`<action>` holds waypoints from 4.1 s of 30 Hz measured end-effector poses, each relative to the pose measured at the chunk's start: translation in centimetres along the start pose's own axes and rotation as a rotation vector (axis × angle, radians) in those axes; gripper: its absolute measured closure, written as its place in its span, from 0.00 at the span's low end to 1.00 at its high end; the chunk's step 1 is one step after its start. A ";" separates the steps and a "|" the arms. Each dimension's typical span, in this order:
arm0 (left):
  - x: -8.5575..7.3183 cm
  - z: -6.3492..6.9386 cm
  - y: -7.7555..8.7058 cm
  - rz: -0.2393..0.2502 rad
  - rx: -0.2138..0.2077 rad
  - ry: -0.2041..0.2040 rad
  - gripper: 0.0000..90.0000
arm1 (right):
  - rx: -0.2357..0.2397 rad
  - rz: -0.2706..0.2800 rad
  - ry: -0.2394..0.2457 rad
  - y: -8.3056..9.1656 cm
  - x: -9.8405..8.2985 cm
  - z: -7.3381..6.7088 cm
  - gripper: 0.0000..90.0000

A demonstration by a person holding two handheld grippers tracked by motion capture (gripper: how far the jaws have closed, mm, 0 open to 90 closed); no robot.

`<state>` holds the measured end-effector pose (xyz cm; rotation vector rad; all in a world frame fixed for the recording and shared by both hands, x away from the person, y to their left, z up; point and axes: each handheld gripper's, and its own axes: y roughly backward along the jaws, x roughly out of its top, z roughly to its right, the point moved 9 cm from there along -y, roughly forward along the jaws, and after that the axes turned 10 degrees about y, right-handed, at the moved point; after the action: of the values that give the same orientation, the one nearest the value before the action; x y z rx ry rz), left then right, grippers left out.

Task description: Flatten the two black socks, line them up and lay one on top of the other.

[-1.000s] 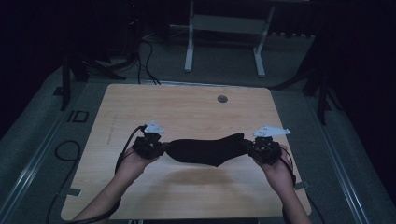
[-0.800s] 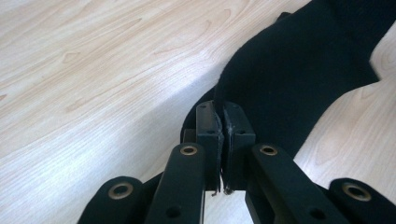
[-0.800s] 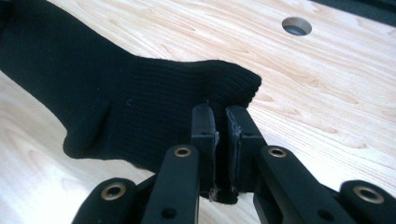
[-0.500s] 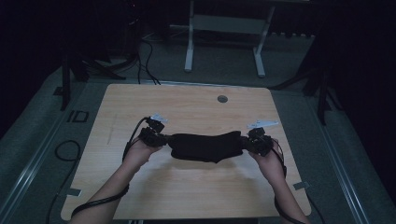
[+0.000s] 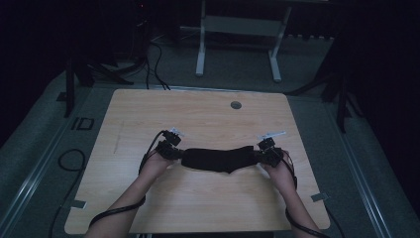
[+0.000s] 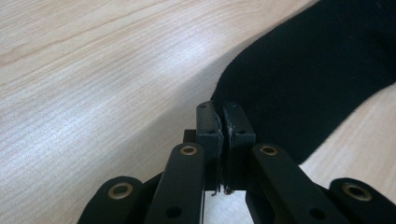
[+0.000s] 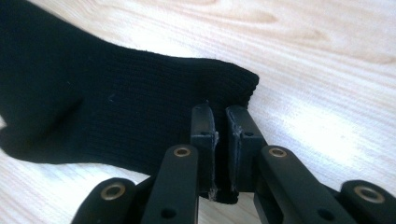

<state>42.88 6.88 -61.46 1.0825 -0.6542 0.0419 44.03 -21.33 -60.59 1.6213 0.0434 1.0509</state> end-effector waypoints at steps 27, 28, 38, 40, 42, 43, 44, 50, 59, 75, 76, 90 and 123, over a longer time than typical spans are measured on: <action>0.7 1.2 3.9 0.141 0.021 -0.023 0.70 | -0.026 0.100 0.016 2.7 1.1 -0.2 0.85; 0.8 1.4 4.1 0.144 0.023 -0.023 0.75 | -0.024 0.111 0.022 3.0 1.4 -0.4 0.91; -0.3 5.7 0.6 0.121 -0.036 -0.078 0.97 | 0.048 0.086 0.070 0.8 1.6 -3.6 1.00; -0.4 5.8 -0.5 0.105 -0.032 -0.081 0.97 | 0.047 0.068 0.087 0.2 1.3 -4.1 1.00; -0.4 5.4 -1.4 0.092 -0.017 -0.078 0.97 | 0.050 0.051 0.085 -0.5 0.9 -4.1 1.00; -0.5 5.2 -1.7 0.091 -0.014 -0.082 0.97 | 0.046 0.041 0.083 -0.7 0.7 -4.0 1.00; -0.5 5.0 -2.0 0.093 -0.005 -0.075 0.97 | 0.046 0.033 0.083 -1.0 0.5 -3.9 1.00; -0.7 3.4 -2.0 0.113 0.023 -0.056 0.97 | 0.047 0.039 0.066 -1.2 -0.1 -3.2 1.00; -0.7 2.7 -1.8 0.117 0.021 -0.035 0.96 | 0.039 0.040 0.068 -1.1 -0.3 -3.2 0.99; -0.5 5.0 1.2 0.239 -0.016 -0.105 0.15 | 0.033 0.195 0.077 1.8 1.9 -3.2 0.22; -0.5 5.1 1.4 0.255 -0.017 -0.105 0.15 | 0.049 0.189 0.089 1.9 1.8 -3.3 0.16; -1.8 2.2 3.2 0.344 0.038 -0.058 0.13 | -0.028 0.203 0.101 2.6 0.8 -1.2 0.13; -9.4 -6.0 8.8 0.395 0.209 0.110 0.02 | -0.117 0.191 -0.001 5.5 -6.5 3.8 0.12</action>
<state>35.09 18.74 -61.05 1.1280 -0.7678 0.5164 39.92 -29.70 -59.85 1.5416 -0.1739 1.1768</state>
